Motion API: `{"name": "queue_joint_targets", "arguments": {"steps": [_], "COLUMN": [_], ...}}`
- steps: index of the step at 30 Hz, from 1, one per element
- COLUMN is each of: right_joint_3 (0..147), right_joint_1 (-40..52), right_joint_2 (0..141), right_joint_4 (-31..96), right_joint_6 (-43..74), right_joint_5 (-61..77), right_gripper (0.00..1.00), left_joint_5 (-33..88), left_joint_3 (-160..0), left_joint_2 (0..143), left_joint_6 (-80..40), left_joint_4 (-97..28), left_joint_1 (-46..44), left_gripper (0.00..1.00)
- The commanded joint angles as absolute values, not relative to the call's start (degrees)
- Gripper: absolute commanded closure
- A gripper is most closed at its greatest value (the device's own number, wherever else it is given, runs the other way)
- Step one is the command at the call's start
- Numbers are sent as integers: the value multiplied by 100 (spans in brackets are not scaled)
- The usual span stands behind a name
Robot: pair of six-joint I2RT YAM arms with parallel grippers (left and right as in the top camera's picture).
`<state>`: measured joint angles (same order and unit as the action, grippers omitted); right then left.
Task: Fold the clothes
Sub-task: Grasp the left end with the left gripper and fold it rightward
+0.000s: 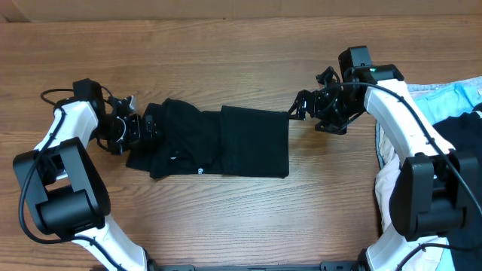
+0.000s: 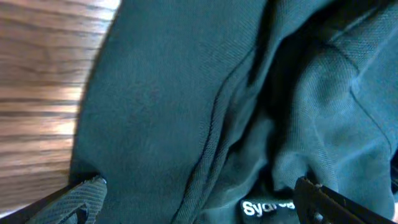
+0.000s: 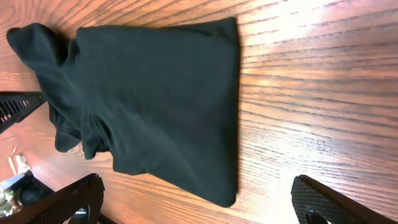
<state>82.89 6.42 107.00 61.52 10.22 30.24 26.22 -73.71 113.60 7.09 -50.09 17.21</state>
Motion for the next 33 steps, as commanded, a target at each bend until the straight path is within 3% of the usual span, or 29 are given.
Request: {"name": "queue_joint_targets", "arguments": {"steps": [1,6,8,13,15,17,22,33], "right_joint_3": [8322,8322,8322,8322,8322,8322,8322,8322], "right_joint_1": [635,635,635,635,635,635,635,607], "right_joint_2": [10652,10652,10652,10652,10652,10652,10652,10652], "right_joint_4": [6145,6191,6241,6305,6316,6316,6313,6368], "right_joint_6": [893,893,893,891,891,891,891,851], "right_joint_5": [3111,3098,3096,3094,3092,3094,3094,3096], "right_gripper": [0,0,0,0,0,0,0,0], "left_joint_5": [3068,3454,3448,3413,3415,3420,3459,3328], "left_joint_3": [-7227,-7227,-7227,-7227,-7229,-7282,-7920,-11161], "left_joint_2": [11992,12486,12661,12857,12855,12855,12851,12846], "left_joint_6": [1232,1570,1638,1625,1522,1446,1396,1393], "left_joint_4": [-4958,-4853,-4797,-4790,-4794,-4919,-5841,-8774], "left_joint_1": [1538,1256,1129,965,980,1050,1328,1236], "left_gripper": [0,0,7,53,76,92,96,96]}}
